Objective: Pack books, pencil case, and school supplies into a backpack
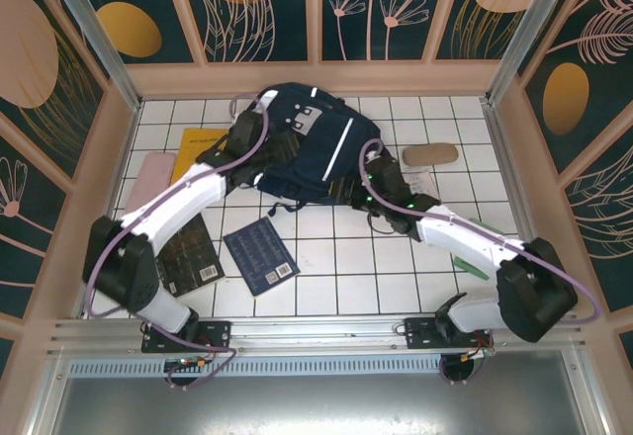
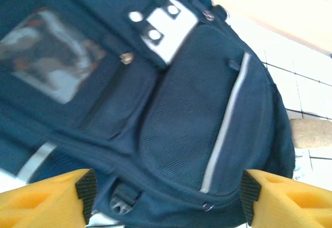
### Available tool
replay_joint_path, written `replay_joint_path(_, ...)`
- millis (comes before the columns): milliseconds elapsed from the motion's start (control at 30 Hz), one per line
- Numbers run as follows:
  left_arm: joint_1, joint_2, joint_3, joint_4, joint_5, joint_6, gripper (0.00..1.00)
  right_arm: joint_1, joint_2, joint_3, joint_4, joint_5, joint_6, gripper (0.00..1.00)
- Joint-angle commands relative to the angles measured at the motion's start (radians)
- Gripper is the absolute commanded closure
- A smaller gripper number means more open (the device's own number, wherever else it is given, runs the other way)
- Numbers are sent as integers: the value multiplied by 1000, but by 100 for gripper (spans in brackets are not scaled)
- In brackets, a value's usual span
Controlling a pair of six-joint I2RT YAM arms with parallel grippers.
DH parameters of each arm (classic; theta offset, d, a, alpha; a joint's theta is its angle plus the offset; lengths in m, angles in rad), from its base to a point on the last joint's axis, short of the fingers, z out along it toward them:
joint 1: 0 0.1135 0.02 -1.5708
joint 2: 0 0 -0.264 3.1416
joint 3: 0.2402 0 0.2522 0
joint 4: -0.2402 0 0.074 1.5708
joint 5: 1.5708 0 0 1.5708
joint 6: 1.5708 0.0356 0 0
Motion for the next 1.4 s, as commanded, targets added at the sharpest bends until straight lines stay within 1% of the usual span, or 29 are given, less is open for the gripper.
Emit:
replay_joint_path(0,6,-96,-162,-68,-82,-112,29,53,61,44,61,-9,-21,39)
replay_joint_path(167,6,-270,-417,-64,-49,-237,43,119,158,81,95,-47,-27,40)
replay_joint_path(267,6,-348,-535,-58,-11,-288,47,154,219,103,112,-74,-32,41)
replay_joint_path(367,6,-389,-610,-76,13,-335,54,185,278,127,129,-102,-33,43)
replay_joint_path(500,5,-435,-678,-96,31,-384,58,230,345,157,145,-108,-42,45)
replay_joint_path(600,3,-466,-735,-90,68,-406,59,259,391,178,154,-113,-43,47)
replay_joint_path(700,1,-473,-785,-65,112,-415,61,286,434,203,153,-116,-45,48)
replay_joint_path(800,-8,-472,-813,-75,119,-416,63,306,474,231,144,-120,-49,49)
replay_joint_path(933,-13,-473,-844,-66,122,-418,63,324,514,256,129,-125,-57,49)
replay_joint_path(1033,-15,-448,-878,-3,145,-417,63,330,536,258,126,-122,-52,49)
replay_joint_path(1133,-20,-396,-902,34,155,-409,66,335,550,258,125,-122,-50,49)
replay_joint_path(1200,-21,-369,-912,46,154,-400,69,337,561,260,118,-129,-50,49)
replay_joint_path(1367,-25,-354,-920,76,151,-391,69,344,578,261,84,-109,-50,49)
